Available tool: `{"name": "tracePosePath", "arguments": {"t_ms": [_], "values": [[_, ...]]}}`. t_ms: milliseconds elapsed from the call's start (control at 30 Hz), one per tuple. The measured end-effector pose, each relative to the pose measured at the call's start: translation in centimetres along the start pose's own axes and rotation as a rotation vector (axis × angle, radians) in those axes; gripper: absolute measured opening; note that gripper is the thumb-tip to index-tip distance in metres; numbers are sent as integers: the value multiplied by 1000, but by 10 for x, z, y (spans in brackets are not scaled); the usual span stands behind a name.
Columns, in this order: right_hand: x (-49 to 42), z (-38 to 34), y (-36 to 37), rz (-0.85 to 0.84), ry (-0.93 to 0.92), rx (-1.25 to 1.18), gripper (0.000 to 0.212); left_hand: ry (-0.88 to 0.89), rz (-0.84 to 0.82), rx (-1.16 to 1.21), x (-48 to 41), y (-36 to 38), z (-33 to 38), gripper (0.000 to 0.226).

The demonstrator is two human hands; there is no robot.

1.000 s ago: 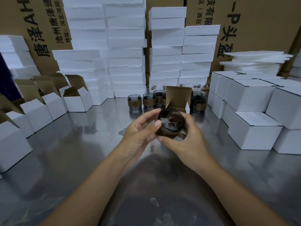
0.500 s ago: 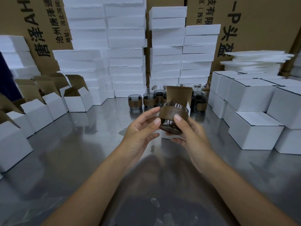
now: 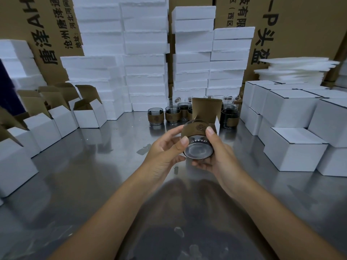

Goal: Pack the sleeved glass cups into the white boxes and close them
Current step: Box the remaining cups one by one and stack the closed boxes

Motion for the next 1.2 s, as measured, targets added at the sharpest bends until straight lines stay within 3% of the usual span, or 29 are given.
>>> {"name": "tracePosePath", "arguments": {"t_ms": [133, 267, 633, 733, 800, 933, 1200], "values": [[0, -1, -3, -25, -14, -40, 53, 9, -5, 39, 0, -1, 1, 53], [1, -1, -4, -46, -43, -29, 43, 54, -55, 66, 1, 0, 1, 56], [1, -5, -11, 120, -270, -23, 48, 132, -111, -53, -1, 2, 1, 36], [1, -6, -12, 159, -312, 14, 51, 158, -68, -181, 0, 2, 2, 25], [1, -8, -13, 176, -331, 41, 49, 191, -36, -393, -1, 3, -1, 30], [2, -11, -15, 205, -365, 50, 45, 207, -136, -763, 3, 12, -9, 33], [9, -17, -15, 217, -457, 67, 43, 92, -196, -911, -1, 16, -24, 46]]}}
Point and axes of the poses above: each hand's wrist, its own x-axis away from the middle knuckle, its own y-axis out of the palm, z = x × y, the point moved 3 cm from there along -x, towards the middle knuckle, and after that the axes turned 15 degrees about y, right-handed, at the moved point
